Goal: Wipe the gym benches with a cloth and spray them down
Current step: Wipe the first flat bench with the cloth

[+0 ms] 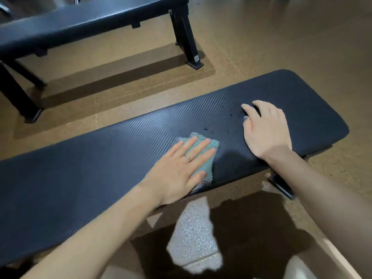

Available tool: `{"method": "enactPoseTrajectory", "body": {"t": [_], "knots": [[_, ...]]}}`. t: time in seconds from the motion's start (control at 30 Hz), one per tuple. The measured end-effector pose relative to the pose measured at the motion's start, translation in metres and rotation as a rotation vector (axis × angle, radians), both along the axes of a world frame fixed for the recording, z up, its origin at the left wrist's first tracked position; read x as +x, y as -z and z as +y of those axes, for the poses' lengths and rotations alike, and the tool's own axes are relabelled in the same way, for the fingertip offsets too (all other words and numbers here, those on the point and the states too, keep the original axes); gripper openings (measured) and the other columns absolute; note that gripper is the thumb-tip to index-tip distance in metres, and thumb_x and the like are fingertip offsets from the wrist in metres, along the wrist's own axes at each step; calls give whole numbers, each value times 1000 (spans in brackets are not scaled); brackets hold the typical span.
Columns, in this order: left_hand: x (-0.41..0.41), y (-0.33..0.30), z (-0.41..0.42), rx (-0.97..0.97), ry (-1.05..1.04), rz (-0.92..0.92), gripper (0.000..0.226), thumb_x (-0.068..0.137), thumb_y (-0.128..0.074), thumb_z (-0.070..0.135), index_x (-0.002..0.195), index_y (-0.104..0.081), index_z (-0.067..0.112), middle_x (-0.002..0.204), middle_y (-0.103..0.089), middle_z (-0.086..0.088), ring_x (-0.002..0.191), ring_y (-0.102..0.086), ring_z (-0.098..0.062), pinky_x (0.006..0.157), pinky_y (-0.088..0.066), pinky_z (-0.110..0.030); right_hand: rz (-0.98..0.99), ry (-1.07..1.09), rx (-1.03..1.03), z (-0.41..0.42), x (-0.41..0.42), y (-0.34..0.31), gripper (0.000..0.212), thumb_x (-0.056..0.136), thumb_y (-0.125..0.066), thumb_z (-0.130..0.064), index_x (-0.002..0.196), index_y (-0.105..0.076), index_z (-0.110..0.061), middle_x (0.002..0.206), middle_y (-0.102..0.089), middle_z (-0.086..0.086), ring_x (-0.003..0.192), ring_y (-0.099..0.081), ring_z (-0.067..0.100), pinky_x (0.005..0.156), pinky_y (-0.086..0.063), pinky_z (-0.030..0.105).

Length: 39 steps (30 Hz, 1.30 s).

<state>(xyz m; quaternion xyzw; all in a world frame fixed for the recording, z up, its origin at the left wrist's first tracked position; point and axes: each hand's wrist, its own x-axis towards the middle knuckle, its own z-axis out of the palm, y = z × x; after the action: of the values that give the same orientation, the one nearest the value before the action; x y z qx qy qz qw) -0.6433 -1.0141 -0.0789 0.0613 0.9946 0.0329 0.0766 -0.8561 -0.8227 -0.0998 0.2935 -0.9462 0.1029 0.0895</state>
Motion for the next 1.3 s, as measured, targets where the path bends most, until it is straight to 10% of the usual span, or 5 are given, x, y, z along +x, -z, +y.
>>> {"method": "enactPoseTrajectory", "body": {"t": [0.47, 0.77, 1.0, 1.3], "knots": [[-134, 5, 13, 5, -101, -16, 61, 109, -17, 47, 165, 1, 27, 173, 6, 0, 159, 10, -28, 127, 5, -47, 7, 20, 8, -3, 7, -10, 42, 103, -43, -24, 142, -56, -18, 144, -53, 8, 134, -45, 27, 112, -35, 44], [-26, 0, 8, 0, -97, -10, 64, 106, -15, 53, 165, -16, 26, 172, -8, 2, 159, -4, -26, 127, 0, -44, 7, 21, 15, -4, 5, 0, 50, 101, -30, -32, 141, -55, -15, 144, -53, 12, 135, -44, 35, 112, -34, 52], [-142, 6, 13, 7, -360, -3, 62, 106, -9, 53, 164, 0, 34, 173, 5, 5, 159, 6, -22, 128, 3, -43, 28, 5, -8, -2, 3, 4, 50, 100, -29, -33, 143, -52, -18, 146, -50, 9, 138, -41, 33, 114, -31, 51], [-143, 11, -22, -19, -446, 43, 82, 90, 3, 62, 162, -22, 30, 169, -22, -4, 154, -20, -27, 125, -16, -46, 12, -46, -53, 7, 0, 5, 51, 100, -28, -32, 143, -51, -18, 146, -50, 9, 138, -40, 33, 115, -30, 51]]}}
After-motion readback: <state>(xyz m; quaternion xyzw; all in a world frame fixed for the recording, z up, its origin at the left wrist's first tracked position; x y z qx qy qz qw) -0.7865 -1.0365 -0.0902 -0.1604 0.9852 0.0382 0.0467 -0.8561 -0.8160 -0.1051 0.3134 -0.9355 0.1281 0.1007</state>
